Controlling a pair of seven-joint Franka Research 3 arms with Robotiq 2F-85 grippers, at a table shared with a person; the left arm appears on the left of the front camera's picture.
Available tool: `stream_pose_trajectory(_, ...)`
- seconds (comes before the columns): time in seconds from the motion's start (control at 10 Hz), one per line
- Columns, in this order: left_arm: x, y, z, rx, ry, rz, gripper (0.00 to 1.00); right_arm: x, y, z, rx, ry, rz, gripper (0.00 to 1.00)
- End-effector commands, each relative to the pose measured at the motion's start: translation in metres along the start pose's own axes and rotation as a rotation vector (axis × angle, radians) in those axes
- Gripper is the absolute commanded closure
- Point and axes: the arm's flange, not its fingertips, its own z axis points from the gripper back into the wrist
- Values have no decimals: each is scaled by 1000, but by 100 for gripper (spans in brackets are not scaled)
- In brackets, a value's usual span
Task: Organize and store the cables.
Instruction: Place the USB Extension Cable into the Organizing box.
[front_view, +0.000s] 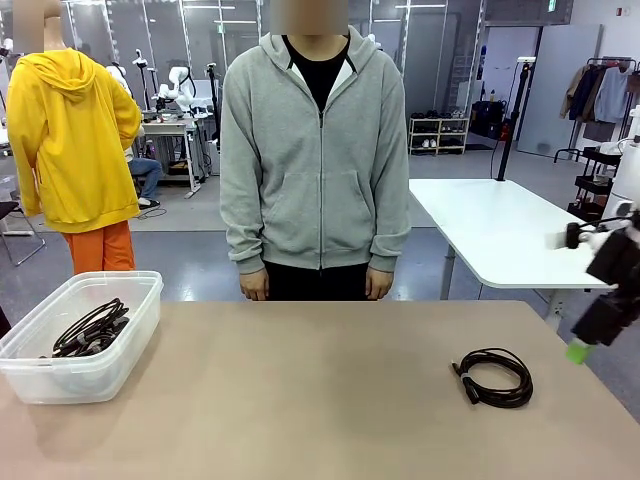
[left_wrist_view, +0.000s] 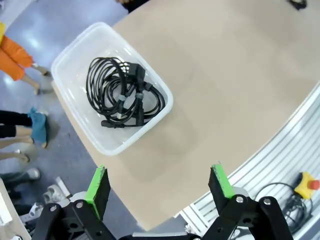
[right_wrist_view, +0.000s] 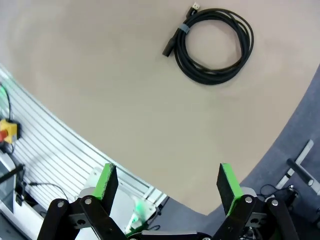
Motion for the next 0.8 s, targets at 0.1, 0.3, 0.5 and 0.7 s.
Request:
stream_pose_trajectory(0.1, 0, 0, 0, 0, 0, 0, 0, 4, 1, -3, -5, -32, -25, 0)
stream_pose_trajectory(0.3, 0, 0, 0, 0, 0, 0, 0, 9, 4, -8, -5, -1, -26, 0)
stream_pose_trajectory(0.5, 0, 0, 0, 0, 0, 0, 0, 10, 4, -9, 3, -11, -26, 0)
stream_pose_trajectory(0.7, 0, 0, 0, 0, 0, 0, 0, 47, 10, -48, -68, -32, -201, 0)
